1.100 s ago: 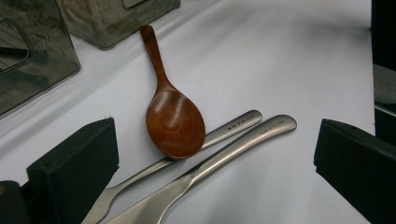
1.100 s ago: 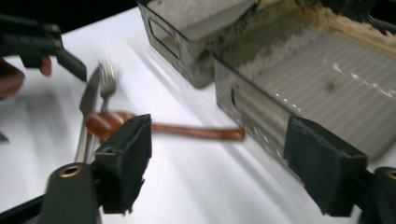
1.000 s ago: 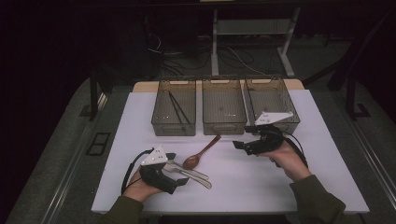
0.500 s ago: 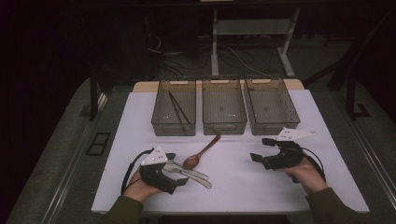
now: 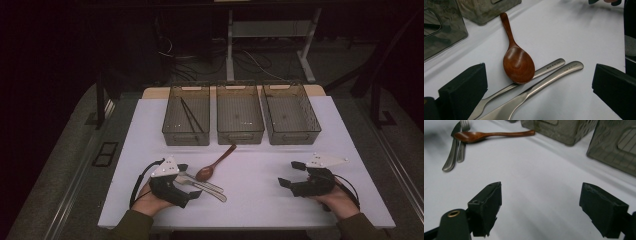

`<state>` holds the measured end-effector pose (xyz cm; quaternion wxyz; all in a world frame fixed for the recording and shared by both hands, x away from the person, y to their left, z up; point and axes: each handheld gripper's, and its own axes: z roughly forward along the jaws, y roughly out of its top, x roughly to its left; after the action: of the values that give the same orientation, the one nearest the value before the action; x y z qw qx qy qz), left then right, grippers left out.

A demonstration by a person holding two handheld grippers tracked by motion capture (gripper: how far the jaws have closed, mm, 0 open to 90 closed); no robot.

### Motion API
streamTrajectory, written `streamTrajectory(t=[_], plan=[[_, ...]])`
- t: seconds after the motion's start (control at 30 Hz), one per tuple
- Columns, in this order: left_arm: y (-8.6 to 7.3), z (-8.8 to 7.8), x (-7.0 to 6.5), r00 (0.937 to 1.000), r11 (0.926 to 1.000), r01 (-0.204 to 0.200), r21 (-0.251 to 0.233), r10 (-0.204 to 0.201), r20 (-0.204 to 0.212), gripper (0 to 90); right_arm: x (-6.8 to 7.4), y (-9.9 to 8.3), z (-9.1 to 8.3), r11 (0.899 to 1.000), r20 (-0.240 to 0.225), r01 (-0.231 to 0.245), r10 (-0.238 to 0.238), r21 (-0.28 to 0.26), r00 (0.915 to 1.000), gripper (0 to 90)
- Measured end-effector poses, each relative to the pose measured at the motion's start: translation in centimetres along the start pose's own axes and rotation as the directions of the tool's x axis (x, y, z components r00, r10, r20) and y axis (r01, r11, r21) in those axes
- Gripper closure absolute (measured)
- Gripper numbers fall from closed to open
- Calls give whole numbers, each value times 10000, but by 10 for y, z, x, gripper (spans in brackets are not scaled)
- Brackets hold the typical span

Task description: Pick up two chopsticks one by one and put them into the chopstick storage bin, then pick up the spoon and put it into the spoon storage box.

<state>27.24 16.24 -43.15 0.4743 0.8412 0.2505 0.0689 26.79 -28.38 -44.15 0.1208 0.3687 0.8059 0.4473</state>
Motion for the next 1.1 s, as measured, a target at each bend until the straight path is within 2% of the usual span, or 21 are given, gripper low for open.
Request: streamTrajectory(t=[0.17,0.43,0.53,0.67,0.77,0.9,1.1], plan=[[1,-1,1,10000,10000,61,30,-61,-16,0,1,-11,-6,9999,260,-135,137,-72,9996,184],[8,-1,7,9986,9998,132,-135,-139,-514,0,2,-14,-13,9993,194,-227,233,-296,9995,184],[12,0,10,9965,9994,198,-270,-219,-809,44,4,-14,-12,9994,164,-170,175,-288,9997,184],[21,4,17,9945,9984,405,-405,-442,-948,147,5,-13,-11,9998,179,-56,60,-186,9998,184],[25,9,20,9948,9988,316,-365,-350,-953,220,5,-13,-12,9995,219,-163,170,-285,9996,184],[32,16,26,9945,9975,544,-450,-582,-870,378,5,-12,-12,9995,245,-168,175,-280,9995,184],[41,35,33,9952,9981,618,-39,-619,-756,594,5,-12,-12,9996,251,-117,124,-257,9996,184]])
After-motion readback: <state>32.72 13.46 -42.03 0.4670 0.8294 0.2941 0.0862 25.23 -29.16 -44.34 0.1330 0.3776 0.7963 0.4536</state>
